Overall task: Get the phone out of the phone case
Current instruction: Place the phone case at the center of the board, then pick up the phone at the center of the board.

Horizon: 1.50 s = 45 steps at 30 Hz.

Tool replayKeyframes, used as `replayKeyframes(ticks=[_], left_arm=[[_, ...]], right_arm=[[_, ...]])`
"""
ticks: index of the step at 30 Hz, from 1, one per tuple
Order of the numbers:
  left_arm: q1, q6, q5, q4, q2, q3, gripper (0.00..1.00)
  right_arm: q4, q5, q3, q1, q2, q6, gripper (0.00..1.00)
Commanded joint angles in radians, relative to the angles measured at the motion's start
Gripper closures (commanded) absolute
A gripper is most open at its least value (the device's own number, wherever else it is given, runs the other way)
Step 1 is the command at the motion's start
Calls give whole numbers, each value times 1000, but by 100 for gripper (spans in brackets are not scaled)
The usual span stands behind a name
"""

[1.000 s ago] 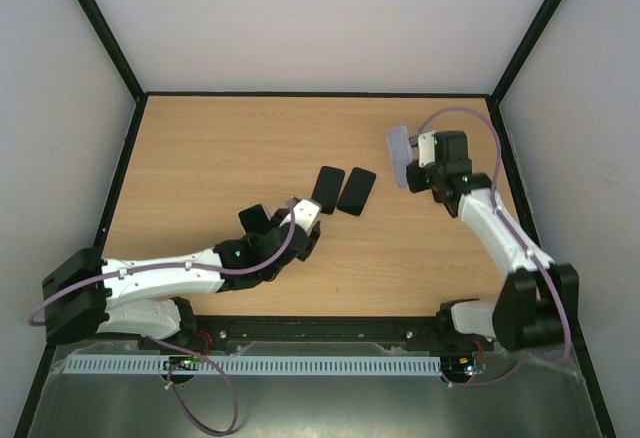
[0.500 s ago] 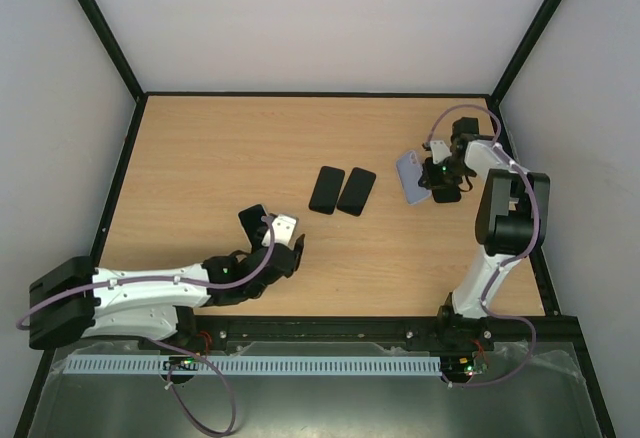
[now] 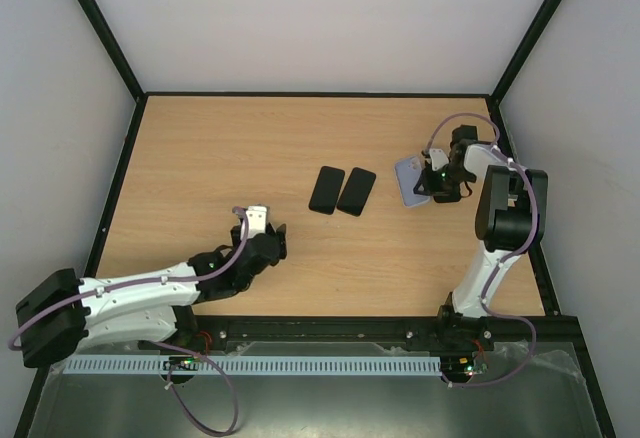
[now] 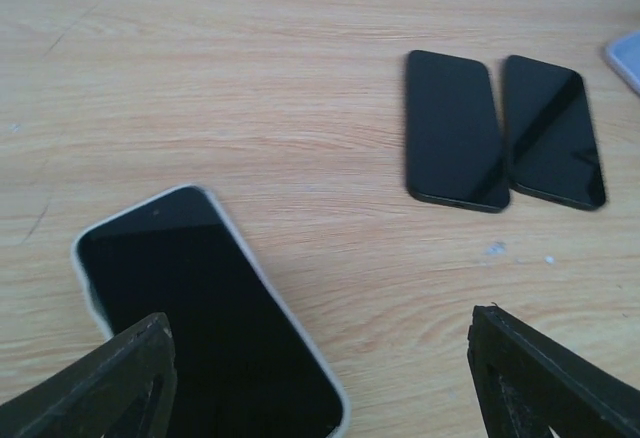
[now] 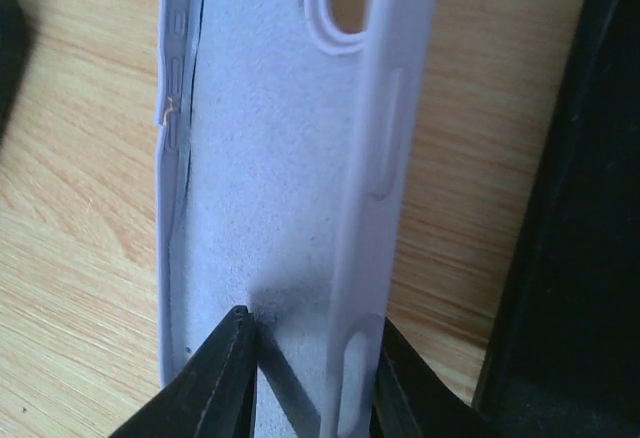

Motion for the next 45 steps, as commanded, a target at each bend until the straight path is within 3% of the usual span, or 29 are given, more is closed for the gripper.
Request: replayKeyframes(ticks=[1, 12, 16, 23, 31, 37, 45], left_arm=[[62, -135, 19, -91, -18, -15, 20], [170, -323, 65, -256, -27, 29, 4], [210, -414, 105, -376, 22, 109, 1], [297, -466, 220, -578, 237, 298, 2], [413, -420, 362, -706, 477, 515, 7], [482, -422, 467, -695, 528, 554, 8], [553, -343, 539, -699, 584, 602, 2]], right_arm=[[-31, 5, -39, 10, -21, -5, 72], [-29, 133, -101, 10, -222, -9, 50], [-76, 120, -96, 10, -309, -22, 51], [-162, -67, -60, 32, -560, 54, 53], [101, -354, -280, 57, -857, 304, 48], [307, -271, -506, 57, -956, 274, 47], [299, -247, -513, 57, -962, 239, 45]])
